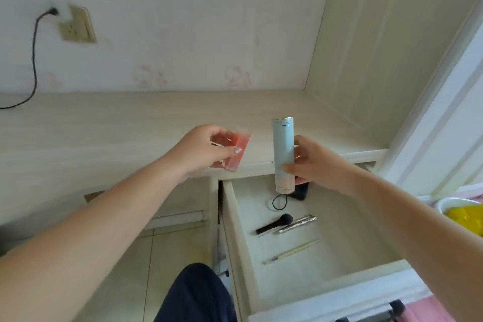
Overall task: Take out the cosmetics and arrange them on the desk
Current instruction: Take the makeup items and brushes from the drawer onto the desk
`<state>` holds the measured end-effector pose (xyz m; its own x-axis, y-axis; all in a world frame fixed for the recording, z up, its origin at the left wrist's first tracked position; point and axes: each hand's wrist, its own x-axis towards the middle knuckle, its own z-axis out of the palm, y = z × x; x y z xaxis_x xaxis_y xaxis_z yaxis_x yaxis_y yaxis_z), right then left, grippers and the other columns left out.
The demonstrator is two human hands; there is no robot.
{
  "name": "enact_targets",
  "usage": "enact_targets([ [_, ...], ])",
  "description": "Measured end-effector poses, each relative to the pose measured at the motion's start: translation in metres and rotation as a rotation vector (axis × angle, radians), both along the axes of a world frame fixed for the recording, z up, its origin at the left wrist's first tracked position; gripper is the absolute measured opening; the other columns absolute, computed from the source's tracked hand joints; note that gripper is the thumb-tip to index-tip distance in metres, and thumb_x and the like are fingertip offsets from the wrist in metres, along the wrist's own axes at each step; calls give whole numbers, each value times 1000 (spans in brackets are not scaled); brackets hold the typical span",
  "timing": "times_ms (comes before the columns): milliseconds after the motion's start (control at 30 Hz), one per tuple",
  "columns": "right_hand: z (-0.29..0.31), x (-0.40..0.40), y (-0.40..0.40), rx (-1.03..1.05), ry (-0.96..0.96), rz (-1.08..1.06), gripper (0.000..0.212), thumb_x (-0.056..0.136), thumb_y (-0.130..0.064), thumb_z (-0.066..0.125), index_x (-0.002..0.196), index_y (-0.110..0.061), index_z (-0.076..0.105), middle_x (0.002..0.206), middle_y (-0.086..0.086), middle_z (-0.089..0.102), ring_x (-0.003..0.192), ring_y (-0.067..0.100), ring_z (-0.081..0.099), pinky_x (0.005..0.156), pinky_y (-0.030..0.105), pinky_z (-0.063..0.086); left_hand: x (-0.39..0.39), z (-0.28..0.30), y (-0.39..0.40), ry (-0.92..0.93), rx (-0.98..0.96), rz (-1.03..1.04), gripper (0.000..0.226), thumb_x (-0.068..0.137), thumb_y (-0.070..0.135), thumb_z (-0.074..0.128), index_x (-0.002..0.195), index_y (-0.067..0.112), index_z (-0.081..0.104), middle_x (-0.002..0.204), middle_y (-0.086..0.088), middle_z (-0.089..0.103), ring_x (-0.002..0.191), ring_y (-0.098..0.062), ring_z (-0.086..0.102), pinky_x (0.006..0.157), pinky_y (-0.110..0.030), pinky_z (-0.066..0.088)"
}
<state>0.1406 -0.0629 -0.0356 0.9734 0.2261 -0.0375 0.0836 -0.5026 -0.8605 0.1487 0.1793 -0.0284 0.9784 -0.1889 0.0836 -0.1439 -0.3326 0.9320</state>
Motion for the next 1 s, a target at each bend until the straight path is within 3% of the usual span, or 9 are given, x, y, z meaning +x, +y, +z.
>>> enact_targets([
  [133,23,26,59,55,-57,68,37,85,-4,62,113,-22,46,103,5,59,99,23,64,80,42,58,11,18,45,-45,-81,119,17,83,8,69,92,21,63,88,0,65,74,-12,65,69,-23,59],
  [367,39,87,175,83,-121,124,43,86,-4,60,124,-13,44,100,3,56,96,21,62,80,39,58,53,23,151,-76,-196,331,23,82,5,69,104,10,64,102,-9,67,85,-19,65,84,-39,56],
  [500,32,127,232,88,-126,148,47,85,-9,62,128,-15,44,105,3,58,97,19,63,74,33,58,82,12,203,-73,-204,411,23,80,7,71,101,14,64,103,-7,66,91,-18,65,84,-38,56],
  [733,5,187,300,41,-154,150,42,82,-20,64,120,-26,45,102,-10,60,96,13,64,83,45,56,134,-18,261,-57,-207,506,20,79,6,72,92,19,64,97,-4,67,86,-18,65,78,-33,57],
  [1000,-14,250,352,105,-134,141,40,83,-17,64,118,-25,45,108,-5,61,101,16,63,87,47,54,190,-33,302,-89,-135,570,21,78,4,72,88,20,64,90,1,67,84,-17,64,81,-36,55],
])
